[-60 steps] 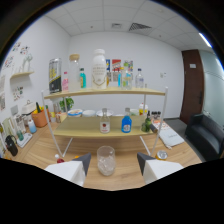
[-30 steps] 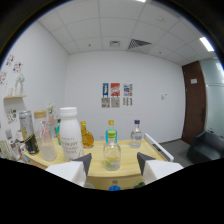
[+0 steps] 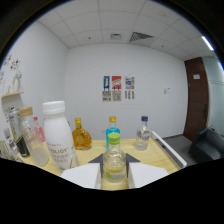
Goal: Make me a cup of Vodka Sunrise.
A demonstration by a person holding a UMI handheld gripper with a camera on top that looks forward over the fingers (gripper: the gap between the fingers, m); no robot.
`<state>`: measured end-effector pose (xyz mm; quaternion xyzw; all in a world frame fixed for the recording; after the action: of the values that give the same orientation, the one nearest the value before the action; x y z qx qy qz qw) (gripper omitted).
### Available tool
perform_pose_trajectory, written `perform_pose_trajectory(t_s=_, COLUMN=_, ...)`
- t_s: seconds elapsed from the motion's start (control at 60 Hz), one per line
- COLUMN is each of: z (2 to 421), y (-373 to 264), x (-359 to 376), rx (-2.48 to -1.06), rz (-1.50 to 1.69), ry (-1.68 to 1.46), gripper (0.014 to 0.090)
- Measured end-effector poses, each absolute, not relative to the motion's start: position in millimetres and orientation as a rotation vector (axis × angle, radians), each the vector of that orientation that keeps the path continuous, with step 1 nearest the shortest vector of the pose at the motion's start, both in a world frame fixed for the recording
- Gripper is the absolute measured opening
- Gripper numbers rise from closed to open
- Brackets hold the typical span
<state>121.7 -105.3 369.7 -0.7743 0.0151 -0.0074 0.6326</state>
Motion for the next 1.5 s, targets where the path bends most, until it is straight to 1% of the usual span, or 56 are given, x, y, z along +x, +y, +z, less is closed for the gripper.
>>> perform_pose_trajectory(t_s=0.167, z=370, y=-110, x=119, rx=-1.776, rz=0.021, ry=0.042, gripper=0.0350)
perform_pose_trajectory(t_s=0.25, z=378, y=-120, x=119, rx=-1.767, rz=0.047, ry=0.053, gripper=0.0351)
perform_pose_trajectory(t_s=0.4, z=399, y=-154, x=123, rx=-1.718, rz=0.071, ry=0.067, gripper=0.0346)
perform_pose_trajectory(t_s=0.5, z=391, y=-183, x=124, rx=-1.714, rz=0.107, ry=0.090, gripper=0.0347)
perform_pose_trajectory(t_s=0.6, z=363, y=-208, x=126, rx=-1.736, rz=0.115, ry=0.106, gripper=0.0345)
perform_pose_trajectory(t_s=0.7, z=315, y=-222, x=125, rx=-1.792, rz=0.131, ry=0.131, gripper=0.0346)
perform_pose_trajectory(t_s=0.867, z=229, y=-226, x=122, rx=-1.901, rz=0.163, ry=0.203, gripper=0.0345)
perform_pose_trajectory(t_s=0.95, z=197, y=-224, x=122, rx=-1.943, rz=0.145, ry=0.217, gripper=0.0345)
perform_pose_trajectory(t_s=1.033, z=175, y=-223, x=124, rx=-1.975, rz=0.113, ry=0.202, gripper=0.0345)
perform_pose_trajectory(t_s=1.15, z=159, y=-218, x=127, rx=-2.005, rz=-0.042, ry=0.045, gripper=0.0345)
perform_pose_trajectory(t_s=1.283, z=157, y=-215, x=127, rx=-1.986, rz=-0.312, ry=-0.283, gripper=0.0345)
perform_pose_trajectory(t_s=1.417, z=160, y=-213, x=124, rx=-1.913, rz=-0.572, ry=-0.603, gripper=0.0347)
perform_pose_trajectory(t_s=1.5, z=162, y=-210, x=122, rx=-1.838, rz=-0.739, ry=-0.809, gripper=0.0347)
